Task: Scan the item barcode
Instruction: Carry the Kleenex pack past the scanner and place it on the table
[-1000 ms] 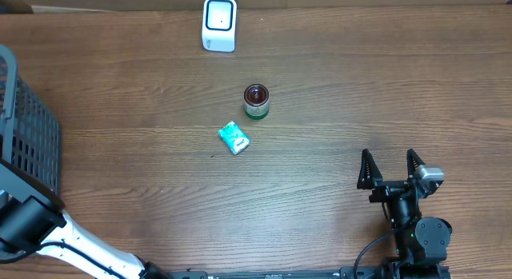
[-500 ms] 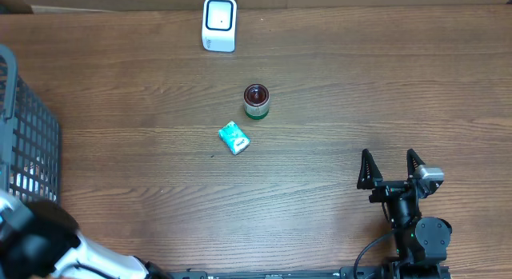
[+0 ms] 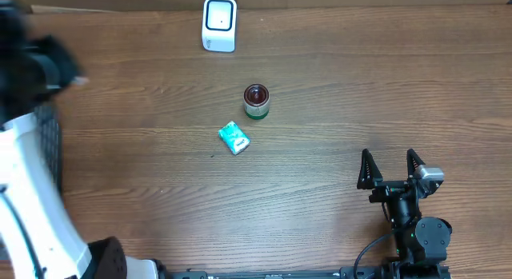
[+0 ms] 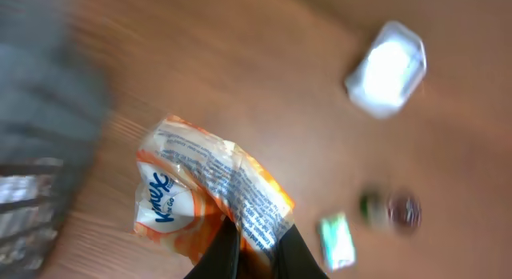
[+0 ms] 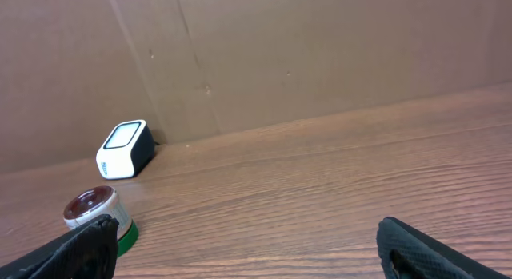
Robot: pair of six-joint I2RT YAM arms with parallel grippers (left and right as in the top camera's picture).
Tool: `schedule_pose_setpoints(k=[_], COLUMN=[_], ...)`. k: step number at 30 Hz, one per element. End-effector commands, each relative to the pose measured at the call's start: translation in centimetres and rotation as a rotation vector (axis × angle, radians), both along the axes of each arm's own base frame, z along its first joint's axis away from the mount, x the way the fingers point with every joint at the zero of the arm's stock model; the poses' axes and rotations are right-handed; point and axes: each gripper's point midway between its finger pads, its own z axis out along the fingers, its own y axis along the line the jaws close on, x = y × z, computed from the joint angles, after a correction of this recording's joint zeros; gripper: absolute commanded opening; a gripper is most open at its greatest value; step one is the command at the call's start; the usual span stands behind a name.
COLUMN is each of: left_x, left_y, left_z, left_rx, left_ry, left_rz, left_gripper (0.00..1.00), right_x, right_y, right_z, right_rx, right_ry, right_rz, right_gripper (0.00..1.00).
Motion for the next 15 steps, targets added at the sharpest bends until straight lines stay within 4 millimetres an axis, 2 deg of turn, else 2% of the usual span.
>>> schedule_pose_setpoints(k=[1,4,8,11,15], left_x=[1.3,1.9,1.4,0.5,-0.7], left_y=[-5.4,-9.9,-16.3,-20.3,-24.7], left_z=[-6.0,-11.0,-17.2,-20.4,-23.2], left_rx=[0.058,0.114,0.147,0.199,0.270], left_ry=[0.177,0.265,0.319,0.319,0.285], left_rz=[-0.209,-0.359,-0.533,-0.639,-0.752], left_gripper=[0.04,0.04,0.04,0.04,0.04], right_x=[0.0,0.0,0.0,0.0,0.0], right_y=[0.0,0.0,0.0,0.0,0.0], right_z=[-0.2,-0.2,-0.2,-0.2,-0.2], right_rx=[0.000,0.000,0.000,0.000,0.000], right_ry=[-0.003,-0.003,-0.003,-0.003,-0.003], right_rz=[0.000,-0.001,0.000,0.000,0.000], right_gripper=[1.00,1.00,1.00,1.00,1.00])
